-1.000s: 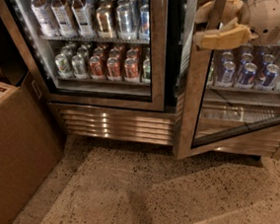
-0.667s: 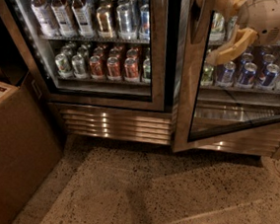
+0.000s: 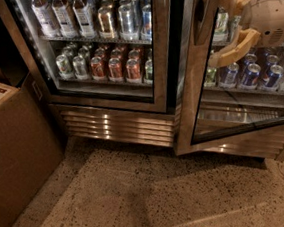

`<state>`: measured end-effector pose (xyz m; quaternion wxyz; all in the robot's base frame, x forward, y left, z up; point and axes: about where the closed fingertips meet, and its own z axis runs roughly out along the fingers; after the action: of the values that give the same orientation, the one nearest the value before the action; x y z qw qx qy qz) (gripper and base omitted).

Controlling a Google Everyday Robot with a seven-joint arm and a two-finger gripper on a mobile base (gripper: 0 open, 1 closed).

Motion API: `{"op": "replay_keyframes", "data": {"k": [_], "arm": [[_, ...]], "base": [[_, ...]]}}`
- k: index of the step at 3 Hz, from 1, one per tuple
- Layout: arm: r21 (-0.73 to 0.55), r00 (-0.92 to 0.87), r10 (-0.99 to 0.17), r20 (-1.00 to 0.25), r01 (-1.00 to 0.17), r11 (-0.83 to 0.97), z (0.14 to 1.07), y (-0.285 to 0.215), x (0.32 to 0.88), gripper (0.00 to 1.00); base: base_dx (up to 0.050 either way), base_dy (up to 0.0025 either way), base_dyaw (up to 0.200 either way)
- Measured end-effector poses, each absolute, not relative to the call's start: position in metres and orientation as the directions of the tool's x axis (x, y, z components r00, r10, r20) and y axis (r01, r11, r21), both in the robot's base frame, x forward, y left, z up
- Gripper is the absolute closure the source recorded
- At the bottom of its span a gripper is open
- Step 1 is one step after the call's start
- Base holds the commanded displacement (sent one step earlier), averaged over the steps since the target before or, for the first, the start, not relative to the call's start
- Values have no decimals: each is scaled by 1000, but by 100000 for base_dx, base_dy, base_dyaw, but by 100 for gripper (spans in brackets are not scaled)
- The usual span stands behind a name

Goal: Open right fridge door

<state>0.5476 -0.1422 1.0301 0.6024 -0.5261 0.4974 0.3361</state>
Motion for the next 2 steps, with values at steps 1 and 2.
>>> {"op": "replay_keyframes", "data": {"k": [1, 2], "arm": [[-301, 283, -104, -954, -910, 285, 1038, -167, 548, 0], [-299, 285, -90, -954, -890, 343, 1043, -193, 547, 0]], "base": [[0, 0, 0], [0, 0, 0]]}}
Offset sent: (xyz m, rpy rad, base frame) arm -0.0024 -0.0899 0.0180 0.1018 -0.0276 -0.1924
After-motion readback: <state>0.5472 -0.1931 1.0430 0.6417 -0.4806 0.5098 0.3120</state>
